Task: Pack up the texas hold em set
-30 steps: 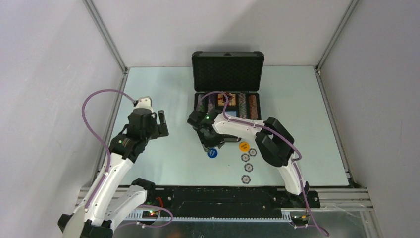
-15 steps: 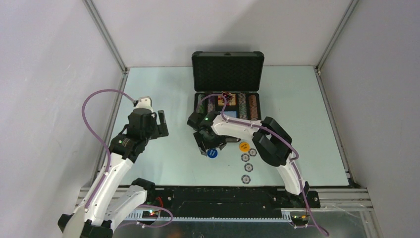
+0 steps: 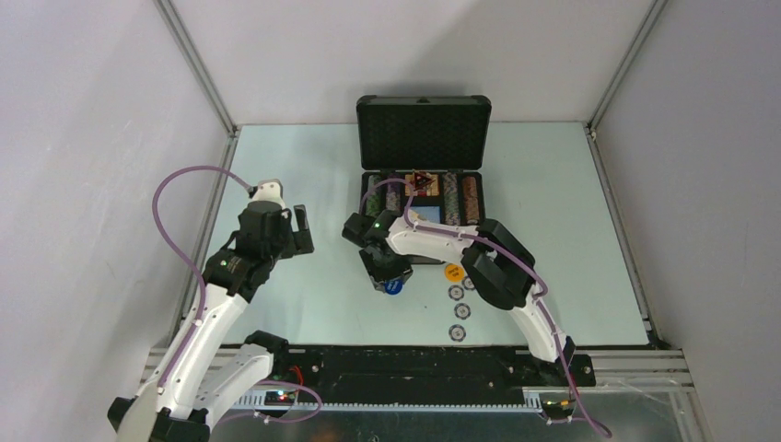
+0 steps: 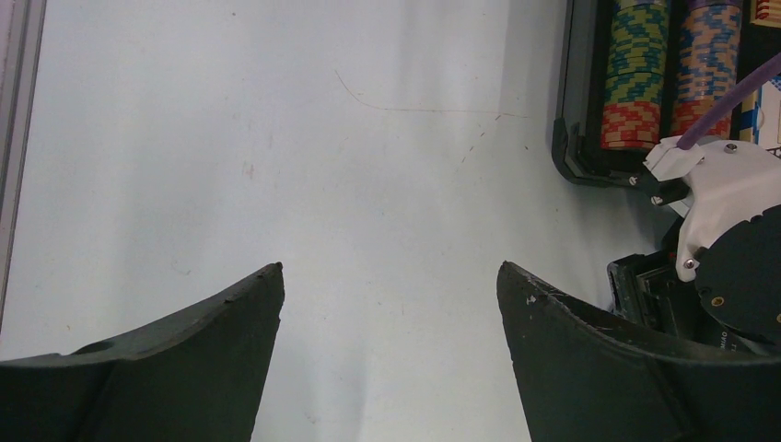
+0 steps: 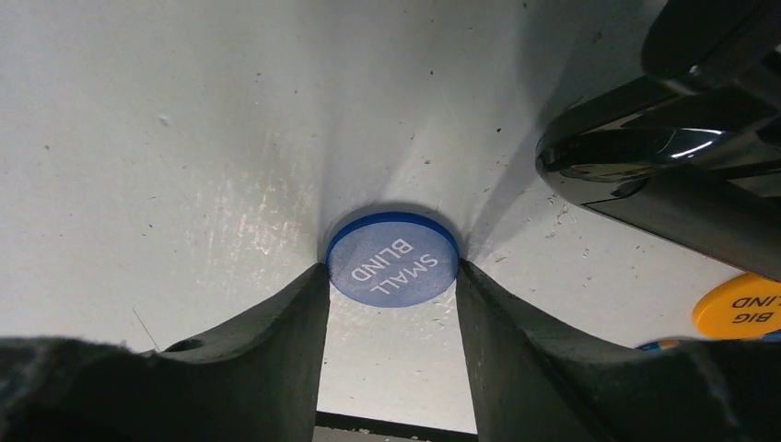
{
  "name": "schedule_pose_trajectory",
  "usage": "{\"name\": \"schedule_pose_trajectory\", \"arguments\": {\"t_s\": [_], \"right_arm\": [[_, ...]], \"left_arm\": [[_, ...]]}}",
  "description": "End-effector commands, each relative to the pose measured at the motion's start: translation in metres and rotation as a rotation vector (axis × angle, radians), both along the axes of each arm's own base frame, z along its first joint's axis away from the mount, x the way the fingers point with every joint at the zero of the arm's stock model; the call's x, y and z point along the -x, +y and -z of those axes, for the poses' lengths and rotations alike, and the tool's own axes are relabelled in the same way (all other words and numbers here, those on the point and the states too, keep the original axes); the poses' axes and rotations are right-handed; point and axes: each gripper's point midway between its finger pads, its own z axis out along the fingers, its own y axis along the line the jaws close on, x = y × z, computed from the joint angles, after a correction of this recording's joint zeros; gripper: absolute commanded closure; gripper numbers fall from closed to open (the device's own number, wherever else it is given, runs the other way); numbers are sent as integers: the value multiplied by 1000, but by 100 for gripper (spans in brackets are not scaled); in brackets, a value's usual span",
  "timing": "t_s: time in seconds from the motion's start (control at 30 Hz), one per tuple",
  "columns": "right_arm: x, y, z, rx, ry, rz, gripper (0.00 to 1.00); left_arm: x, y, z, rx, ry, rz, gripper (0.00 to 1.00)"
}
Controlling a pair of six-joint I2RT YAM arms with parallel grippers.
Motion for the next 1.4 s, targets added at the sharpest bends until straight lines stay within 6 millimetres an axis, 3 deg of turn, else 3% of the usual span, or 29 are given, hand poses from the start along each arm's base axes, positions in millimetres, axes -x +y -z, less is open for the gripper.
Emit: {"name": "schedule_pose_trajectory", "arguments": {"t_s": [0.0, 0.23, 0.57, 0.83, 0.93, 1.03, 1.13, 1.37], "right_arm": [[-5, -19, 31, 116, -35, 11, 48], [-10, -14, 17, 58, -77, 18, 57], [-21, -6, -34, -79, -144, 39, 63], [-25, -17, -38, -73, -161, 64, 67], [-27, -26, -36, -60, -160, 86, 59], [-30, -35, -36, -61, -165, 119, 36], [-34, -44, -33, -71, -173, 156, 25], [-46, -52, -30, -71, -248, 234, 21]], "left_arm": [[-5, 2, -5, 1, -29, -5, 10], [-5, 2, -5, 1, -28, -6, 10], [-5, 1, -5, 2, -29, -5, 10], [-5, 1, -5, 2, -29, -4, 10], [-5, 2, -5, 2, -28, -5, 10], [-5, 2, -4, 1, -27, -6, 10], [-5, 2, -4, 1, -26, -5, 10], [-5, 1, -4, 1, -24, -4, 10]]}}
